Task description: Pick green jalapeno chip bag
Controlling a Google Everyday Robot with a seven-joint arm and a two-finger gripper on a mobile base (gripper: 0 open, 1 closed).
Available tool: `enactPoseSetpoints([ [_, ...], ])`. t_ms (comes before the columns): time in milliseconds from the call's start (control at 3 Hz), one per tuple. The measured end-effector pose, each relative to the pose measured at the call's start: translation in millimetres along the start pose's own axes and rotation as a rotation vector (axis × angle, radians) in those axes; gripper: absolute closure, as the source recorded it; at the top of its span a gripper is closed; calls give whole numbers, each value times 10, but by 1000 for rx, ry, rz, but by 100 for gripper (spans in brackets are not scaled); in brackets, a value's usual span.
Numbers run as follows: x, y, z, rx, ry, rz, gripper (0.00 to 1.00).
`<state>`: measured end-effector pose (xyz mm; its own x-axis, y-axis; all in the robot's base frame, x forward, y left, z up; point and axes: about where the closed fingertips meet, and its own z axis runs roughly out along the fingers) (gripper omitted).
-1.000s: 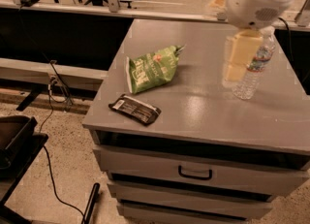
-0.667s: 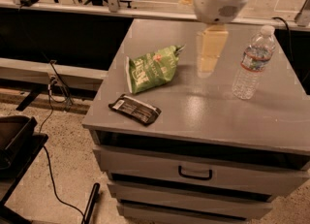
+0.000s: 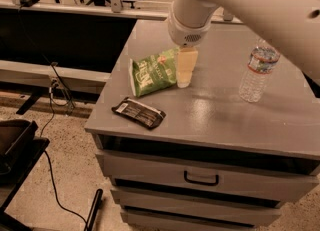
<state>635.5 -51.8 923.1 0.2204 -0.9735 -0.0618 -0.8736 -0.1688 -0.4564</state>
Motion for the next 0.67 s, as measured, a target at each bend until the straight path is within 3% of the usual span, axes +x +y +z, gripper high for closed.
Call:
enactPoseSetpoints([
  [333, 48, -44, 468, -1, 26, 51, 18],
  [667, 62, -46, 699, -29, 0, 94, 41],
])
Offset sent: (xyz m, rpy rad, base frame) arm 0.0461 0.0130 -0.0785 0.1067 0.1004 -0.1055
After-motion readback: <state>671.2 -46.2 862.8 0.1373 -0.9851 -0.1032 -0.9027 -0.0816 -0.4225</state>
